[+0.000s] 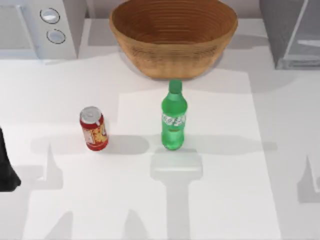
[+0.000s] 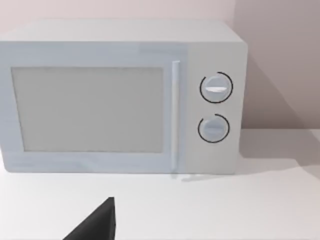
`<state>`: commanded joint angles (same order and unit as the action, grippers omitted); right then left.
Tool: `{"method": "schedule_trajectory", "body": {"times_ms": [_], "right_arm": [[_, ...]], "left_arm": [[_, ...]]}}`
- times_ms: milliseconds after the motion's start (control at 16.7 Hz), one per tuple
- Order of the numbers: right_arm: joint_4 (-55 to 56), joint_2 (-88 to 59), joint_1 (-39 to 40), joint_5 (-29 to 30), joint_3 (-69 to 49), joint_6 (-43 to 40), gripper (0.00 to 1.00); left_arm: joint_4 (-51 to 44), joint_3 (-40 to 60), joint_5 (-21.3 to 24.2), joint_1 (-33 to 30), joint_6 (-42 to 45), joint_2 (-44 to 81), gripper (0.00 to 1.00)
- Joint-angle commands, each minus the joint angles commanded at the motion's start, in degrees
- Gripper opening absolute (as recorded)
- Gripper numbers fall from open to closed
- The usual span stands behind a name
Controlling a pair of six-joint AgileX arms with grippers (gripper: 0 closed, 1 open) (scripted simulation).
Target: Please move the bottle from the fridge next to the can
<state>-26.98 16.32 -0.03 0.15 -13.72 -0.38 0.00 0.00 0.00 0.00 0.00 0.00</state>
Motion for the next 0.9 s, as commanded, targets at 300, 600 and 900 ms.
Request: {"method": "schedule_trajectory", "body": {"times_ms": [300,600,900], "right_arm": [[-27.36,13.59,0.04,-0.18,-11.06,-0.13,1.00],[-49.36,24.97,-0.08,-0.20,-20.37,-0.21,1.00],[-57.27,29.80,-0.19,-0.15,-24.37,-0.26,1.00]], "left_arm": [[0.00,0.00,0.00,0.00,0.00,0.00,1.00],[0.00,0.00,0.00,0.00,0.00,0.00,1.00],[0.00,0.00,0.00,0.00,0.00,0.00,1.00]]}}
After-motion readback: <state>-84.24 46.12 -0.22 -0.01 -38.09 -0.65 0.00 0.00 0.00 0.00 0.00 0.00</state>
